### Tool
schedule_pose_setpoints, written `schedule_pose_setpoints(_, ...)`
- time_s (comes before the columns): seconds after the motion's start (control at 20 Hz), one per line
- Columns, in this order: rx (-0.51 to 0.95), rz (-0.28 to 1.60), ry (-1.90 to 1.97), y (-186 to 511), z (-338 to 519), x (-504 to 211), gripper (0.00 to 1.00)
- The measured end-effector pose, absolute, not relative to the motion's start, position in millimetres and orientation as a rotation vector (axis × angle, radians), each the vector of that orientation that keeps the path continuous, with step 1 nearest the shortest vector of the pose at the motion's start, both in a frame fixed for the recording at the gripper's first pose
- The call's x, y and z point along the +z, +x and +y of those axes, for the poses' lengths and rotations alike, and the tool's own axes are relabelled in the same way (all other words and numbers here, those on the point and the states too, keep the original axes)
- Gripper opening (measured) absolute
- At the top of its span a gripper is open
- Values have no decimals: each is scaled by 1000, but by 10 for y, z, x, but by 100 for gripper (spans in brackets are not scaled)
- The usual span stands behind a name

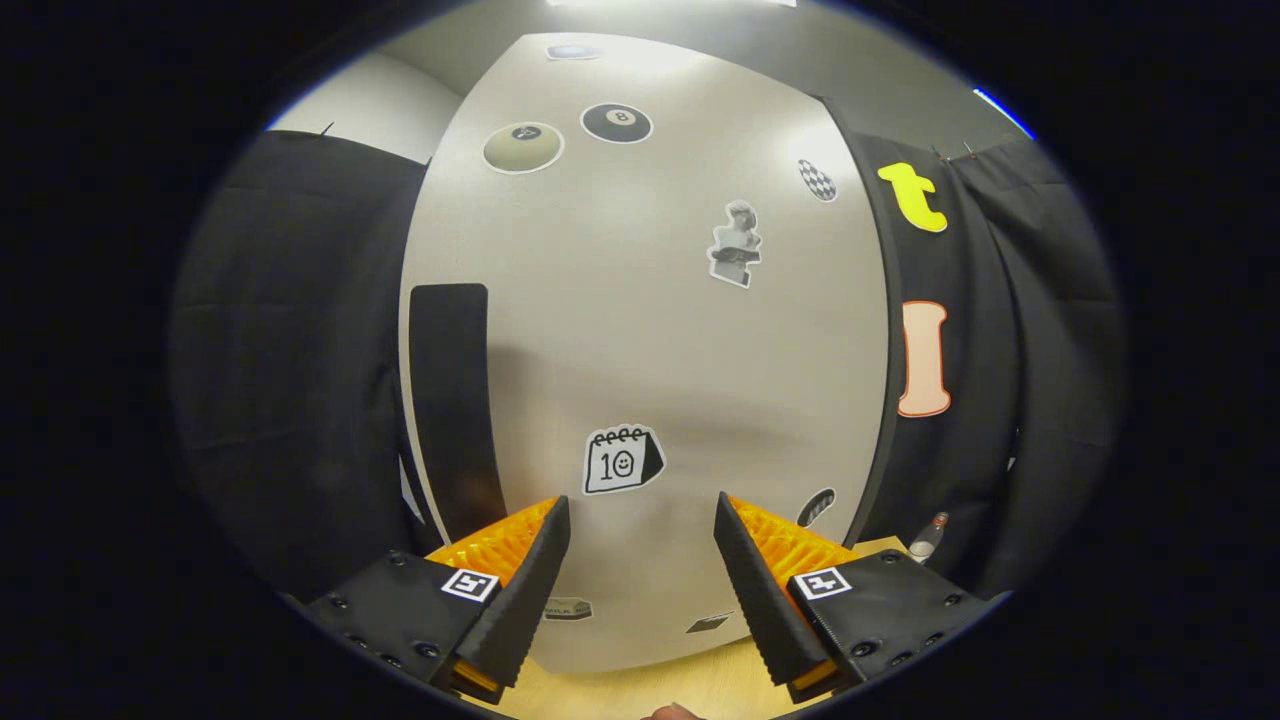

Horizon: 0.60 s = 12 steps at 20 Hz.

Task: Open the shoe cabinet door, grab the shoes and put them into the shoe cabinet, then close the shoe cabinet door.

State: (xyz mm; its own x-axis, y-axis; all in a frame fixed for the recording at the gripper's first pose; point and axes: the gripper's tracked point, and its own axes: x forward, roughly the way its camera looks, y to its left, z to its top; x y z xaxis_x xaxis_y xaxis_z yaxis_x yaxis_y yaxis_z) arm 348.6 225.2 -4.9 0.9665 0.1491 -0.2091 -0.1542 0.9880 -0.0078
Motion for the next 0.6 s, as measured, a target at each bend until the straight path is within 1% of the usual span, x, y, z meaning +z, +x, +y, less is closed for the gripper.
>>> schedule_pose_setpoints(0.2, 164, 224, -4, 3494, 2144, -94, 93)
schedule_pose_setpoints(0.25, 167, 219, -1, 3403, 2131, -75, 96)
schedule_pose_setpoints(0.6, 175, 169, -36, 2754, 1818, 156, 97)
